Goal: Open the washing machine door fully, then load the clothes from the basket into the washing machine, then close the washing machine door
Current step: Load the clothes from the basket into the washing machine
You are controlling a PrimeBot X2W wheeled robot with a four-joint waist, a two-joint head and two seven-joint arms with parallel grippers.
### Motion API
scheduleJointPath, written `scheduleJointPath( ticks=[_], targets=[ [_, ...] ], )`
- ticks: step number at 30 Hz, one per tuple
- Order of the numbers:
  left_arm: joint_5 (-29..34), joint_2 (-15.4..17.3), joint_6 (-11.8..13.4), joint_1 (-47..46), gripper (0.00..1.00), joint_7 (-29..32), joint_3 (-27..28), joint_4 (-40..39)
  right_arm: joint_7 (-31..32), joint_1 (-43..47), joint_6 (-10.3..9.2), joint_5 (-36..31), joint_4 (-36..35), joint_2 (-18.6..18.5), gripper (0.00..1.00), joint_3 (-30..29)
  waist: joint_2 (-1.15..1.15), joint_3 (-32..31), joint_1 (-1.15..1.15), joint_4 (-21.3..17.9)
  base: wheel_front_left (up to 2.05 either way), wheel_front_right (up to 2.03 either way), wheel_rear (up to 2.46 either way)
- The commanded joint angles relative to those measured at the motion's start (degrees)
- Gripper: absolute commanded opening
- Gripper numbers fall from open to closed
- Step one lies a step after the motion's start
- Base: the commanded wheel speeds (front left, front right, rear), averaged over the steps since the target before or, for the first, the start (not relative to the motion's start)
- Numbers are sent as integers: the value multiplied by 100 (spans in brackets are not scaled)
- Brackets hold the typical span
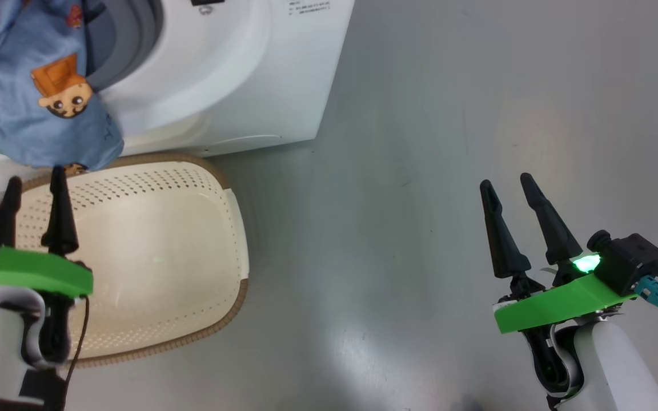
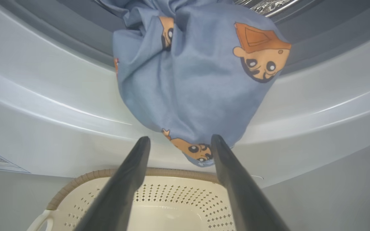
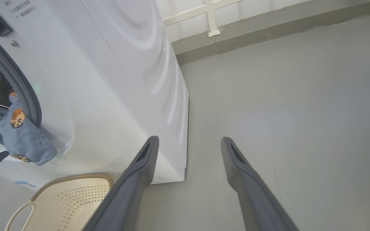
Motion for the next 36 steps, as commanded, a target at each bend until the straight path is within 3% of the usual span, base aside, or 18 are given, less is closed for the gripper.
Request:
scheduleJointPath(
  ticks=[1,15,16,18,19,28,36],
  targets=[
    [-76,270,-9,-219,100,-36,17,36,-27,27,9,-40,-146,43,100,133,0,71,0,-55,0,0,0],
    [-622,492,-9,-1175,98,-36,-453,761,-27,-60,9,-53,-150,116,100,162,0,183,0,-220,0,0,0],
    [-641,501,-9,-1207,53,-36,-451,771,-27,-55,9,-54,-153,118,100,156,0,187,0,-222,0,0,0],
    [-664,510,-9,-1242,14,-36,-462,764,-27,-52,9,-58,-155,123,100,144,0,192,0,-224,0,0,0],
    [-676,512,-9,-1250,0,-36,-479,745,-27,-51,9,-59,-155,125,100,136,0,194,0,-221,0,0,0],
    [-748,473,-9,-1201,0,-36,-467,492,-27,-72,9,-82,-167,139,100,97,0,216,0,-136,0,0,0],
    [-658,324,-9,-903,0,-36,11,-365,-27,-86,9,-86,-186,150,100,75,0,237,0,-68,0,0,0]
  ],
)
